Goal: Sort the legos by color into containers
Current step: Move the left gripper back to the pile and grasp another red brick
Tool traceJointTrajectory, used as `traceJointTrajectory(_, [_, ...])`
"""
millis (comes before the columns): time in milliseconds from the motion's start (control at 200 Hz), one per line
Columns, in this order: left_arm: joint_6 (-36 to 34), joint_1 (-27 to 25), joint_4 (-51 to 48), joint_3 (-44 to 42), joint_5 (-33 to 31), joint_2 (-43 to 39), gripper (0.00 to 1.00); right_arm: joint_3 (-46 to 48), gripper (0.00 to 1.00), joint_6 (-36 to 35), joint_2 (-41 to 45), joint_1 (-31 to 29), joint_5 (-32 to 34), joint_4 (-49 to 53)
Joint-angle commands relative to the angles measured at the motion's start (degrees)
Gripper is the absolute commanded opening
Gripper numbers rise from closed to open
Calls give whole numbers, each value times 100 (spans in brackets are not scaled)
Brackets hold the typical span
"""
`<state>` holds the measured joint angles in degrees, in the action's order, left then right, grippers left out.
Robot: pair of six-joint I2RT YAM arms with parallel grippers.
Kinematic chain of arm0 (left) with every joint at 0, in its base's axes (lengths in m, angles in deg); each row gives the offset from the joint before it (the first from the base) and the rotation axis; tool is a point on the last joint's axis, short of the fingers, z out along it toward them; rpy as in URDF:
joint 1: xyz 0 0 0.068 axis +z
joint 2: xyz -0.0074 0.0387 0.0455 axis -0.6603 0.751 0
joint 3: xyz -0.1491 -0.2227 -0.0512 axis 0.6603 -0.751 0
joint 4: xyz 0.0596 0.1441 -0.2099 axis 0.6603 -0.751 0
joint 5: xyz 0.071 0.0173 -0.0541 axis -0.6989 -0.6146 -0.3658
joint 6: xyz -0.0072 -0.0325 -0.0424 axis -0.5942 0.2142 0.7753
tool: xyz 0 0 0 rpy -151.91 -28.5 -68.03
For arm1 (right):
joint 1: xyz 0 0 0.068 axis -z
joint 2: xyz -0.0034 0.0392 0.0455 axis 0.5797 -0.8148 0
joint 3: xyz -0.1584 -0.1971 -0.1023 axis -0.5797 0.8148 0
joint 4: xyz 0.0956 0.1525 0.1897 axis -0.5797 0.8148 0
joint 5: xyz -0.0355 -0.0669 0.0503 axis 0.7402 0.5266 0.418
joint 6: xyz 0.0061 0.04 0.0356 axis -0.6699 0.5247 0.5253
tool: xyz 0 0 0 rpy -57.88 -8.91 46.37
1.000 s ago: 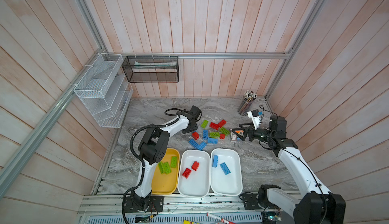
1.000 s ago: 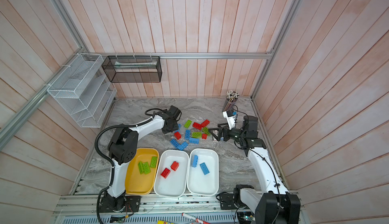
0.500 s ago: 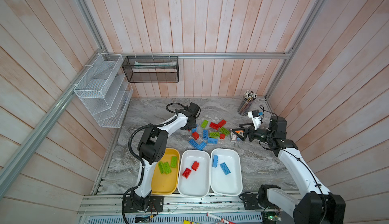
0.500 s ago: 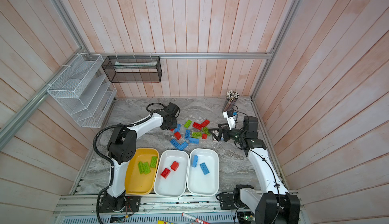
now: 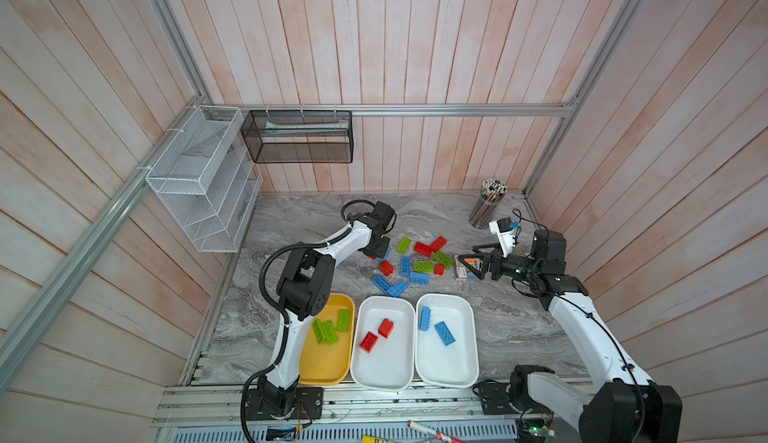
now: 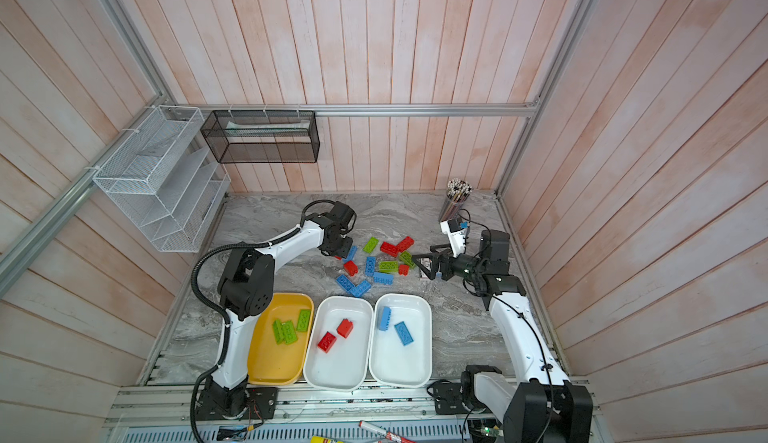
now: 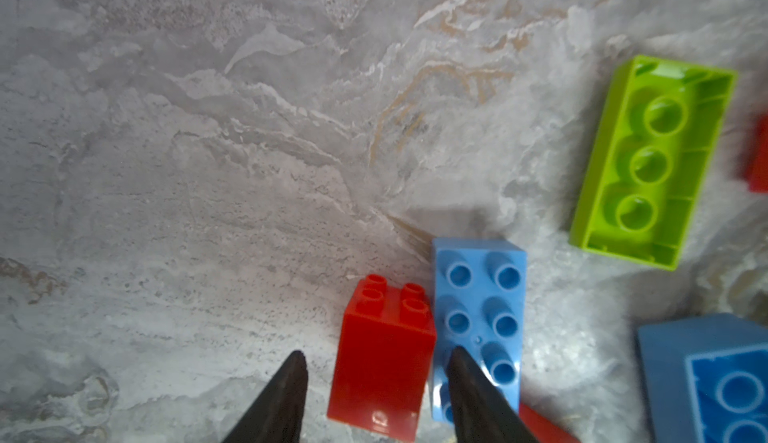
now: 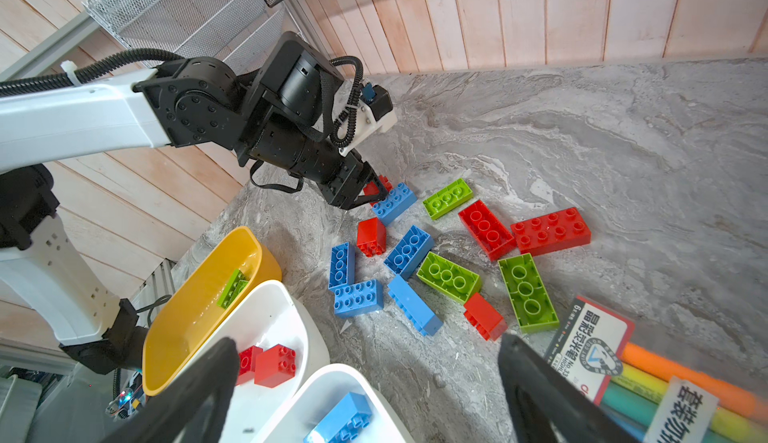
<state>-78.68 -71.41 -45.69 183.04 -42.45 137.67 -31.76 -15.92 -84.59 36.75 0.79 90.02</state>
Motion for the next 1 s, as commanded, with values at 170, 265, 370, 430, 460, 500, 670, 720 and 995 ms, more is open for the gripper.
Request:
traceJointTrajectory(170, [-364, 249, -85, -36, 787, -131, 56, 11, 98, -19, 55, 43, -47, 32])
traceJointTrajectory(265, [-414, 300, -21, -53, 912, -128, 53, 19, 98, -10, 28, 44, -71, 14])
traceJointTrajectory(370, [-465, 368, -48, -3, 828, -106, 49, 46, 98, 3, 28, 52, -78, -3])
traceJointTrajectory(430, [-479, 428, -22, -31, 884, -132, 48, 46, 98, -2, 36, 47, -72, -7])
traceJointTrajectory(460, [-494, 451, 8, -51, 909, -149, 48, 53, 98, -2, 38, 46, -76, -8])
traceJointTrajectory(500, [-514, 469, 5, -48, 973, -141, 48, 46, 98, 1, 37, 41, -78, -11])
traceJointTrajectory(670, [-569, 548, -25, 90, 1313, -46, 48, 63, 98, -15, 50, 48, -60, 2])
traceJointTrajectory(720, [-556, 587, -105, 168, 1368, 25, 47, 79, 98, -10, 53, 49, -55, -3])
traceJointTrajectory(995, [-478, 741, -134, 246, 1533, 27, 39, 79, 98, 3, 28, 46, -62, -32])
